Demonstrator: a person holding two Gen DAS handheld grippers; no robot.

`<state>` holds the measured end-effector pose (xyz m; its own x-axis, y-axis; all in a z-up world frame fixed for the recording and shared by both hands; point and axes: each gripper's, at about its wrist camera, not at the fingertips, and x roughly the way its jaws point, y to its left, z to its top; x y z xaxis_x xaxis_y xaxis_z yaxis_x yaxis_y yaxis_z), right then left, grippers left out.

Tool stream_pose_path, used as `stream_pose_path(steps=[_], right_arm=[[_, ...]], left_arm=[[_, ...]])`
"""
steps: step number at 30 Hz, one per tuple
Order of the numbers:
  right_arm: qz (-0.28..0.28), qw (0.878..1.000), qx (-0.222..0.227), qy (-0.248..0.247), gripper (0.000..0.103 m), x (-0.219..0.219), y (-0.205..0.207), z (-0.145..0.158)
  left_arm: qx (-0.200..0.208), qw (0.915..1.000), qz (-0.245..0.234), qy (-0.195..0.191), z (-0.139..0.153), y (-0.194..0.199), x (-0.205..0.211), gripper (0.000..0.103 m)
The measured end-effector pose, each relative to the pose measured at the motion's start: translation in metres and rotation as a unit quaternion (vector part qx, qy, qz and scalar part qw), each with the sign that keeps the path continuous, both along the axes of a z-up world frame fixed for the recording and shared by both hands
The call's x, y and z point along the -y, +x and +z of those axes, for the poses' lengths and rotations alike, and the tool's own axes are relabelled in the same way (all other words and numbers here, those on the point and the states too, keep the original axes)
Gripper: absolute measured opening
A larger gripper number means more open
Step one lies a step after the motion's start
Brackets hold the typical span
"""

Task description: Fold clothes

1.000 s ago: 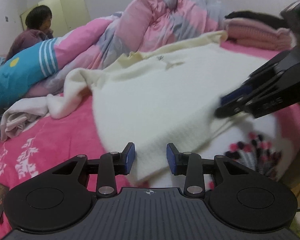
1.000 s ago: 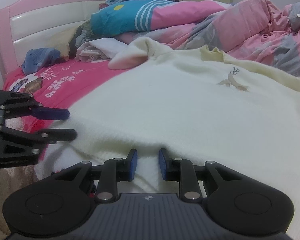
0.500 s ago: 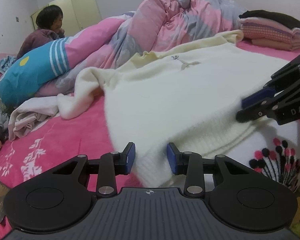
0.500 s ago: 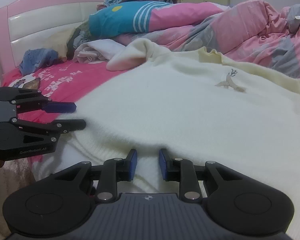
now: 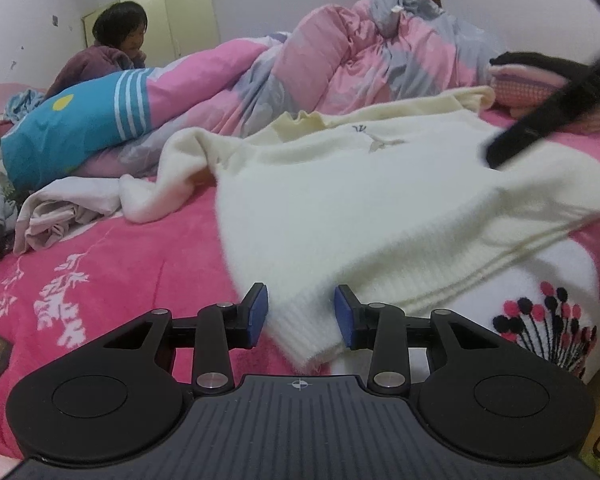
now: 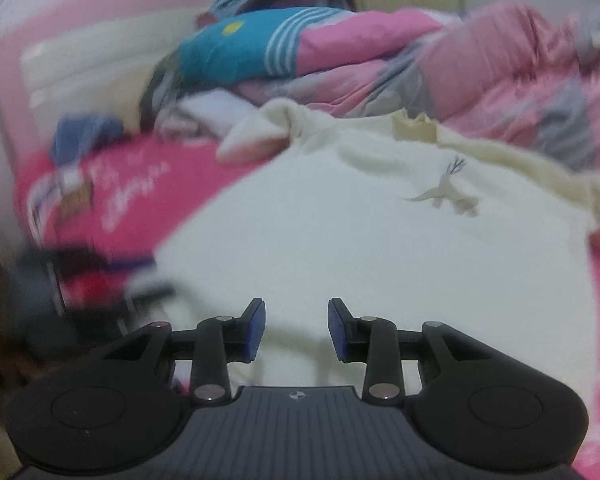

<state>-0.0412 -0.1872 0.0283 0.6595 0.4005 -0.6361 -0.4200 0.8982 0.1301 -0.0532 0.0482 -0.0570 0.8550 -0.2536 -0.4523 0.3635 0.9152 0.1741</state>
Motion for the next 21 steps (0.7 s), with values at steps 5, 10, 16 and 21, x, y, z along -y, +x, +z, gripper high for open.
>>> stream_pose_path(steps=[5, 10, 16, 21], right_arm=[[0.031, 0.998, -0.050, -0.005, 0.033, -0.047, 0.050, -0.018], [0.035, 0.995, -0.070, -0.059, 0.029, -0.091, 0.120, -0.056], [0.011, 0.997, -0.055, -0.053, 0.028, -0.100, 0.148, -0.051], [0.081, 0.993, -0.083, -0.035, 0.030, -0.098, 0.117, -0.025]], left_arm=[[-0.004, 0.9995, -0.006, -0.030, -0.002, 0.001, -0.010, 0.038], [-0.008, 0.9975, -0.022, -0.066, -0.006, 0.001, -0.023, 0.041], [-0.026, 0.9942, -0.030, -0.100, -0.007, 0.002, -0.036, 0.046], [-0.032, 0.9926, -0.038, -0.111, -0.007, 0.002, -0.041, 0.047]])
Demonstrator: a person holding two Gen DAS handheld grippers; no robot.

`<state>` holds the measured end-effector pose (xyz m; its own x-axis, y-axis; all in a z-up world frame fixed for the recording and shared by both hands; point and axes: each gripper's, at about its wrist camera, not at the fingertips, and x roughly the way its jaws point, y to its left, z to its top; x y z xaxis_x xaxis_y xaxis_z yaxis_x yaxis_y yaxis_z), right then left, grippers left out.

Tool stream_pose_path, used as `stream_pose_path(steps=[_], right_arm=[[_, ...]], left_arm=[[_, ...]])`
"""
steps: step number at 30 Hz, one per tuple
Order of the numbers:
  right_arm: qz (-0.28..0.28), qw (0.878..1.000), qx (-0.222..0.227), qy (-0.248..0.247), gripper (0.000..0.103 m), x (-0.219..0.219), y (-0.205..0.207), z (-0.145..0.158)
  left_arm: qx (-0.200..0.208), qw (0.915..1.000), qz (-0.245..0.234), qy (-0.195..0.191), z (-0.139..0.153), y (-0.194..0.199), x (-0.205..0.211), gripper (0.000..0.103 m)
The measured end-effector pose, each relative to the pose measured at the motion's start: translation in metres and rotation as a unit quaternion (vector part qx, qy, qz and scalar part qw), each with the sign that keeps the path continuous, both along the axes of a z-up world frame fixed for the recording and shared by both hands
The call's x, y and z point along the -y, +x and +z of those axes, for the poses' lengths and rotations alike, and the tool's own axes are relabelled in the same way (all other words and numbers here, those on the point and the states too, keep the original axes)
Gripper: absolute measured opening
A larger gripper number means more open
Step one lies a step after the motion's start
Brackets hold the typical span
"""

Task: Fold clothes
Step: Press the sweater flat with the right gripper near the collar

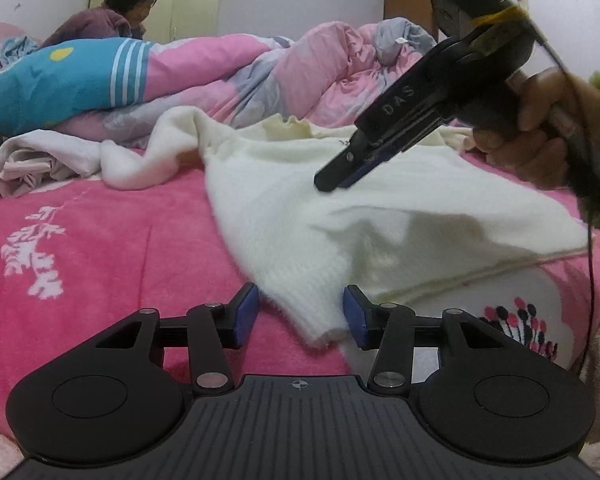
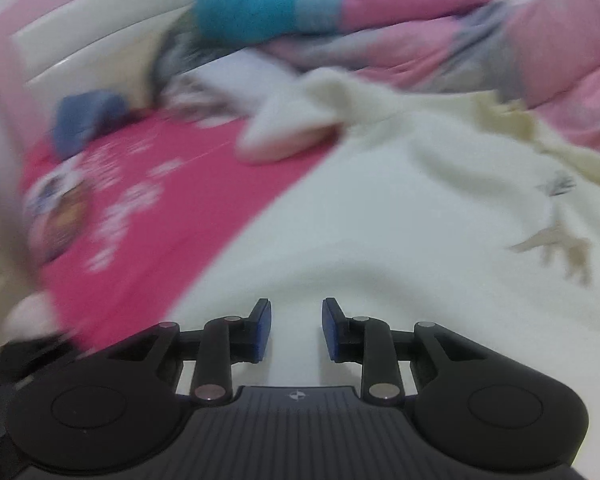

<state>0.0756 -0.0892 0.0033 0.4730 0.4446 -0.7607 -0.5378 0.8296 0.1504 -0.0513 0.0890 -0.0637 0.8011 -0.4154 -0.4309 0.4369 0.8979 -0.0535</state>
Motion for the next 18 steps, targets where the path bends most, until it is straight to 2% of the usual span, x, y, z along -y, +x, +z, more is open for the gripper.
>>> stream_pose_path(steps=[2, 3, 5, 9, 14, 18], right_arm=[[0.033, 0.999, -0.027, -0.012, 0.030, -0.016, 0.000, -0.007], [0.035, 0.998, -0.033, -0.028, 0.030, -0.027, 0.006, -0.021], [0.025, 0.999, -0.011, -0.030, 0.030, -0.047, 0.026, -0.040], [-0.021, 1.000, -0.001, 0.015, 0.030, -0.050, 0.045, -0.035], [-0.030, 0.999, 0.021, 0.008, 0.031, -0.018, 0.014, -0.005], [-0.121, 0.992, 0.030, 0.011, 0.031, 0.048, -0.010, 0.020]], left_arm=[[-0.003, 1.0000, -0.003, -0.002, 0.000, 0.000, -0.002, 0.047], [-0.005, 1.0000, -0.004, -0.003, 0.000, 0.000, -0.002, 0.048], [-0.006, 1.0000, -0.004, -0.005, 0.000, 0.000, -0.003, 0.048], [-0.005, 1.0000, -0.005, -0.005, 0.000, -0.001, -0.003, 0.048], [-0.008, 0.9999, -0.010, -0.011, 0.002, -0.002, -0.007, 0.049], [-0.002, 0.9999, -0.005, -0.015, 0.010, -0.010, -0.014, 0.049]])
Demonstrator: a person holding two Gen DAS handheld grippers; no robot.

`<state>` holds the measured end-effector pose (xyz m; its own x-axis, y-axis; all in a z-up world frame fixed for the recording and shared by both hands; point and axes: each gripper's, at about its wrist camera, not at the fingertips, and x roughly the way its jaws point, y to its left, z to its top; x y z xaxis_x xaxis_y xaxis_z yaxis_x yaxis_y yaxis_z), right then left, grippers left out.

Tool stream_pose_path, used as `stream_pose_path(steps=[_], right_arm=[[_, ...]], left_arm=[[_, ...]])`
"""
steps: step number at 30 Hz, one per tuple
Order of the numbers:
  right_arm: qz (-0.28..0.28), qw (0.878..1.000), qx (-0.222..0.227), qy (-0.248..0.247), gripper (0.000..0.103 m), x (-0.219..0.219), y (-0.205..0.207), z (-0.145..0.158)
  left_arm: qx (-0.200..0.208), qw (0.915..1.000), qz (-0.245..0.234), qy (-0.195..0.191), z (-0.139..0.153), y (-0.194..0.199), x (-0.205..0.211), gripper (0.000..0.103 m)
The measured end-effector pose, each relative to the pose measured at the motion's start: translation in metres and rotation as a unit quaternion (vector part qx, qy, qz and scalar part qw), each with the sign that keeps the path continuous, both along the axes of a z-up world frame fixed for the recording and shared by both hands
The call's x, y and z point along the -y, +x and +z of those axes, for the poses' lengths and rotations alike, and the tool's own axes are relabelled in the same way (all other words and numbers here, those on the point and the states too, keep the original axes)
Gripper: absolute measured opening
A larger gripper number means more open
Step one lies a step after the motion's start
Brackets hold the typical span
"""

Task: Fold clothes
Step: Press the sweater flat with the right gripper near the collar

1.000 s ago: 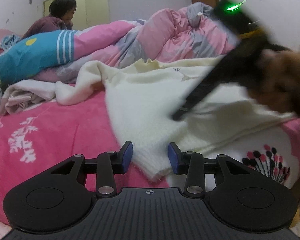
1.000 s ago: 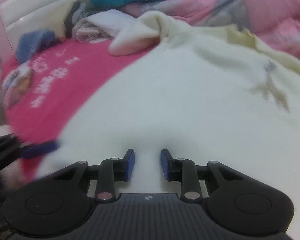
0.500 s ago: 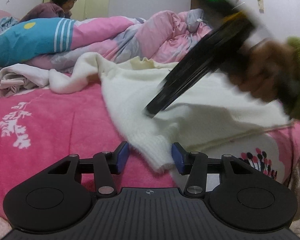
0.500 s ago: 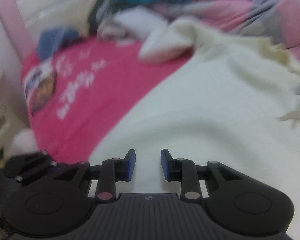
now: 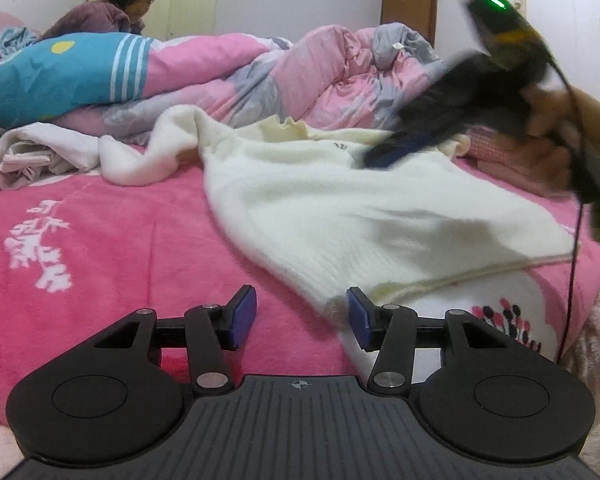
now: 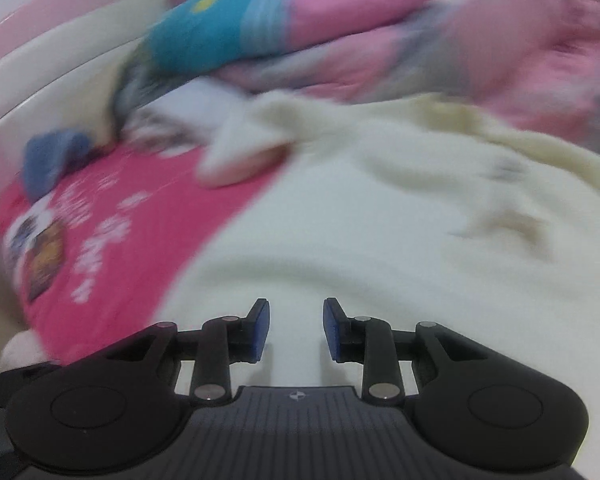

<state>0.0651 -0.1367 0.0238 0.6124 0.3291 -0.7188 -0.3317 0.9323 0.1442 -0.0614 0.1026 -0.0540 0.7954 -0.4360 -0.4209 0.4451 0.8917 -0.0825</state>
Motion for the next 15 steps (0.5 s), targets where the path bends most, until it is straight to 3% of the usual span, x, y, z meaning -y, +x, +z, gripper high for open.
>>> stream_pose_path(steps=[5, 8, 11, 13, 15], right_arm=[[-0.093, 0.996, -0.008, -0.003, 0.031, 0.070, -0.029, 0.013], [-0.099, 0.995, -0.028, 0.006, 0.031, 0.082, -0.034, 0.006], [-0.081, 0.994, -0.072, 0.010, 0.030, 0.075, -0.015, -0.018], [-0.084, 0.993, -0.070, -0.048, 0.029, 0.065, 0.009, -0.038], [-0.093, 0.993, -0.051, -0.047, 0.028, 0.066, 0.032, -0.048]], left_arm=[[0.038, 0.9992, -0.016, 0.001, 0.016, -0.013, 0.010, 0.050], [0.034, 0.9987, -0.036, 0.013, 0.017, -0.008, 0.031, 0.050], [0.018, 0.9977, -0.056, 0.033, 0.012, 0.002, 0.056, 0.050], [-0.003, 0.9963, -0.057, 0.064, 0.001, 0.009, 0.068, 0.050], [0.000, 0.9952, -0.059, 0.078, -0.003, 0.007, 0.071, 0.050]])
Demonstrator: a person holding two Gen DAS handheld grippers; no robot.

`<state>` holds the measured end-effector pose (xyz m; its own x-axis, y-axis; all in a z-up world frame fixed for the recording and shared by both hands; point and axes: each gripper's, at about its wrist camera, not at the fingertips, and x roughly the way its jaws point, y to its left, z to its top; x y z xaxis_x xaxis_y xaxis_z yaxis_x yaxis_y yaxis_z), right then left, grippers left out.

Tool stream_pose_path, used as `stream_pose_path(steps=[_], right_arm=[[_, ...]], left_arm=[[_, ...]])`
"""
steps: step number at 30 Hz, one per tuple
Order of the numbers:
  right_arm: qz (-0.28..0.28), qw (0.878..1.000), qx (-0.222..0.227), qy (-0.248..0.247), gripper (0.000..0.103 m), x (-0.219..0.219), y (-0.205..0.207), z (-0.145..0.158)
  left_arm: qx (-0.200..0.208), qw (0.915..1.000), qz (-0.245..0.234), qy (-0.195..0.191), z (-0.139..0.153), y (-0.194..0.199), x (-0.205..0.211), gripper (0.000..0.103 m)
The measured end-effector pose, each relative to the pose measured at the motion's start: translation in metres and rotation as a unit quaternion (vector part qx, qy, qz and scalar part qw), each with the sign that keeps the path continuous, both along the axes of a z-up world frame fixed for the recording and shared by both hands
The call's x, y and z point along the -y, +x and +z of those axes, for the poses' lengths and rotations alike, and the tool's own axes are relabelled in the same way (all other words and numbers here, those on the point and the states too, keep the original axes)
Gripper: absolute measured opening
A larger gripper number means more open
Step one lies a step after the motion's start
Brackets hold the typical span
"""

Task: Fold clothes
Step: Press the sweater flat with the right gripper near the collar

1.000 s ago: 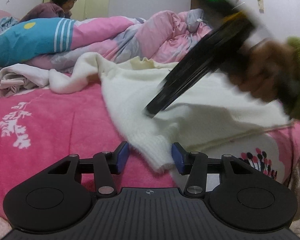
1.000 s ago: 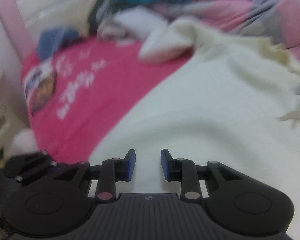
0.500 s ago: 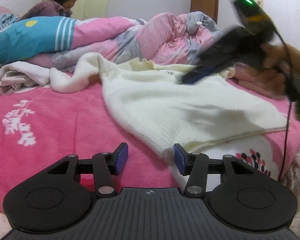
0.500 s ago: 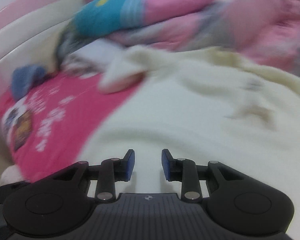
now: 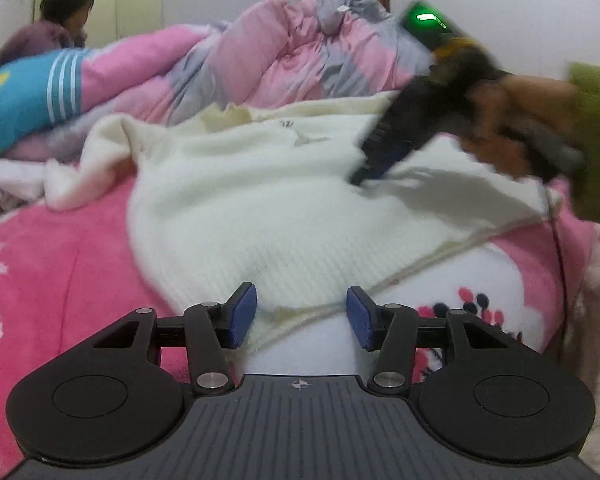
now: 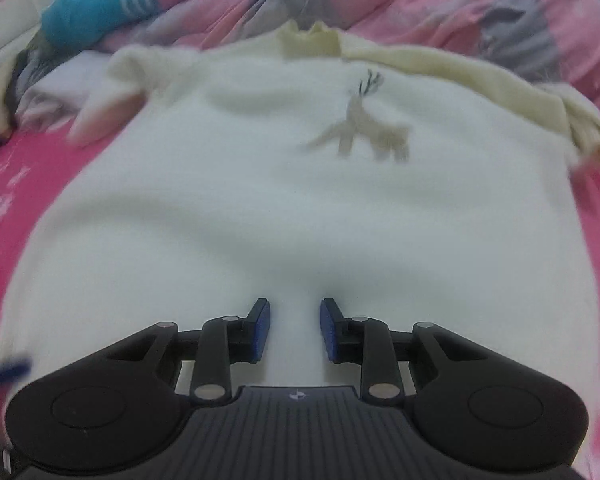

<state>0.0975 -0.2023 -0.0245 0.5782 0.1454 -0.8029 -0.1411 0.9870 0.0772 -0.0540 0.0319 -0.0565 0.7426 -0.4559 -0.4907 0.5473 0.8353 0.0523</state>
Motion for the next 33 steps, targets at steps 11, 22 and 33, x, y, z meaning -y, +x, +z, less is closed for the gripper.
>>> stream_pose_path(steps=[11, 22, 33], right_arm=[[-0.015, 0.997, 0.056, 0.045, 0.027, 0.049, -0.047, 0.047], [-0.074, 0.996, 0.041, 0.002, 0.026, 0.082, -0.009, 0.003], [-0.069, 0.996, 0.006, 0.057, 0.027, 0.138, -0.079, 0.018]], left_arm=[[0.010, 0.9996, -0.009, -0.023, 0.028, -0.007, -0.011, 0.051], [-0.017, 0.9995, -0.018, 0.021, 0.014, 0.017, 0.034, 0.050], [-0.023, 0.9990, -0.015, 0.035, 0.013, 0.019, 0.036, 0.051]])
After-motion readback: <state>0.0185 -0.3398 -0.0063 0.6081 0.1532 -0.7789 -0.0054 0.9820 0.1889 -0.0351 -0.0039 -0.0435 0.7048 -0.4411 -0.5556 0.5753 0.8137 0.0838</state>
